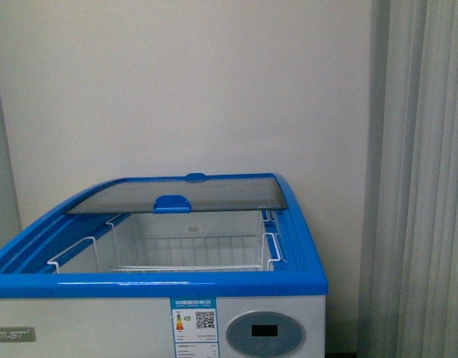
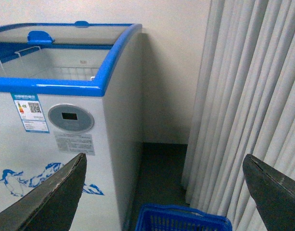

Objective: Put drink in fridge

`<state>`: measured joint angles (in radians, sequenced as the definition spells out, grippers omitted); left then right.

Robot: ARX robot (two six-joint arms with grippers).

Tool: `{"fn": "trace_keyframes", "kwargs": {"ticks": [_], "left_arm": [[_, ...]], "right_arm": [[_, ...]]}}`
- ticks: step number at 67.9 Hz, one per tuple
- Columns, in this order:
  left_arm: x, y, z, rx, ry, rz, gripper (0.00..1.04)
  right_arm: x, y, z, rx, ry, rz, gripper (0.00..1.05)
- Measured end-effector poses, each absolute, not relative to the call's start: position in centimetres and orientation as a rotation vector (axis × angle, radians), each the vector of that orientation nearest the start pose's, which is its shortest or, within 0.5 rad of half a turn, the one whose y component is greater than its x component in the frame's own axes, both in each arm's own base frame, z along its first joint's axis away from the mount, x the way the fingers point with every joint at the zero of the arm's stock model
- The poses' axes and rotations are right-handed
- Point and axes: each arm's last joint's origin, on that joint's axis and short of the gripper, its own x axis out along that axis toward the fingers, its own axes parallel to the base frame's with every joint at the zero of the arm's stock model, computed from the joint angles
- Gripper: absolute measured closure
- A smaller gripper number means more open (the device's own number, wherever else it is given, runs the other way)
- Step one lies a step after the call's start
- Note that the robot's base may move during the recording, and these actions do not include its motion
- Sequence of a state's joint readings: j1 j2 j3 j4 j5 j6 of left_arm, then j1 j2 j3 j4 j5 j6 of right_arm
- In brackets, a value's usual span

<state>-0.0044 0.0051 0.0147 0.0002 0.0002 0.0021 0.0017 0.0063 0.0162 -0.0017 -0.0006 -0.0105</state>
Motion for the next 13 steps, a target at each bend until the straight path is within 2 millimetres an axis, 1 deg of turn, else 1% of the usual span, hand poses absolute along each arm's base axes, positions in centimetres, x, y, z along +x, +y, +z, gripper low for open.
{"fn": "trace_keyframes", "kwargs": {"ticks": [13], "left_arm": [[9.71,-0.04,16.81,0.002,-0.01,-0.005,0.08]], "right_arm": [[9.71,0.02,16.84,-0.01,-0.008,0.002,0.08]]}}
